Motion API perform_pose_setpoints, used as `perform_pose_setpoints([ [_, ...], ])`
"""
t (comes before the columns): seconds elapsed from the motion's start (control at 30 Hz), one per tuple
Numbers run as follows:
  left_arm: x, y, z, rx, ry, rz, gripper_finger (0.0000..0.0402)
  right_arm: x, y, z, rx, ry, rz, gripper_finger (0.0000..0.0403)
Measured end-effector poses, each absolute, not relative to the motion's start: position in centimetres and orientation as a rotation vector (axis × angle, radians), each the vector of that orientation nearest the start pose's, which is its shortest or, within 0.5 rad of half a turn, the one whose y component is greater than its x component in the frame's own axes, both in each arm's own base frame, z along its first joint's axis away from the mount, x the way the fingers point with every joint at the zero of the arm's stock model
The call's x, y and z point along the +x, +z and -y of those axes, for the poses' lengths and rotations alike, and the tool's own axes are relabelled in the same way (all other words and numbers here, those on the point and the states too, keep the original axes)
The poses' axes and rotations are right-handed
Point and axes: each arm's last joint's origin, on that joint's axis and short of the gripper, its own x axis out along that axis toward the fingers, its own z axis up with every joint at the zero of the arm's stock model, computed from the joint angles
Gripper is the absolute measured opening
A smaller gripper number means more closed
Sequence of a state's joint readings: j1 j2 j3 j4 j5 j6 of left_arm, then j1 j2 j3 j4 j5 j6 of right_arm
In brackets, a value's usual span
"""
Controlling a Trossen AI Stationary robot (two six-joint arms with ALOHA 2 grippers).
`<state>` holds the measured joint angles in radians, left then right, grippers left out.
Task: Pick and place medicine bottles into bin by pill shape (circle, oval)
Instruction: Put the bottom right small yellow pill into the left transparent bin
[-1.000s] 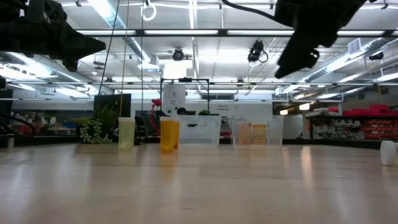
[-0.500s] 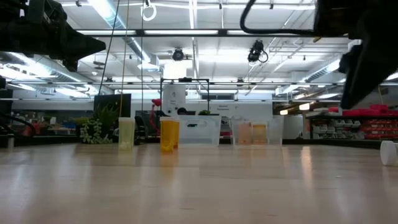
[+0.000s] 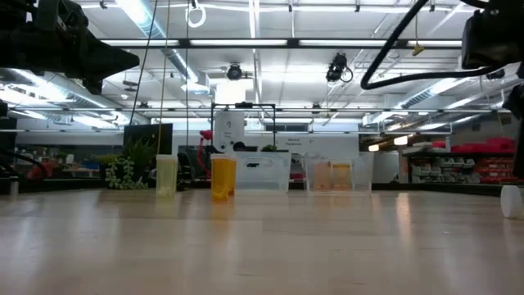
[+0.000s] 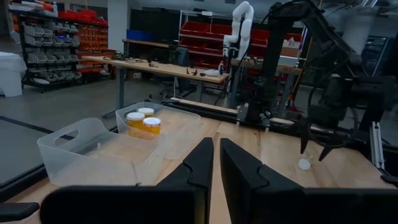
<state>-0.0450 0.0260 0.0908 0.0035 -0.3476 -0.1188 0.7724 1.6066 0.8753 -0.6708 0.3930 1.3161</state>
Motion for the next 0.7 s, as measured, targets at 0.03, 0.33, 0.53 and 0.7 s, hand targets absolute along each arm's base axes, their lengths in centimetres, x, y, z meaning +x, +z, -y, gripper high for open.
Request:
perform_pose_setpoints([
  [0.03, 9.2, 19.3, -0.6, -0.132, 0.298, 0.085, 0.0038, 19.8, 15.5, -17.9, 0.381, -0.468, -1.102, 0.0213],
  [0.33, 9.2, 19.3, -0.6, -0.132, 0.298, 0.085, 0.0034, 19.5, 15.0, -17.9, 0.386, -0.481, -1.108, 0.0213],
  [0.53, 9.2, 19.2, -0.6, -0.131, 0.298, 0.084, 0.0031, 19.1, 14.0, -17.5, 0.403, -0.477, -1.109, 0.0213],
  [0.7, 9.2, 19.3, -0.6, -0.131, 0.298, 0.085, 0.0037, 18.7, 13.4, -17.1, 0.395, -0.482, -1.128, 0.0213],
])
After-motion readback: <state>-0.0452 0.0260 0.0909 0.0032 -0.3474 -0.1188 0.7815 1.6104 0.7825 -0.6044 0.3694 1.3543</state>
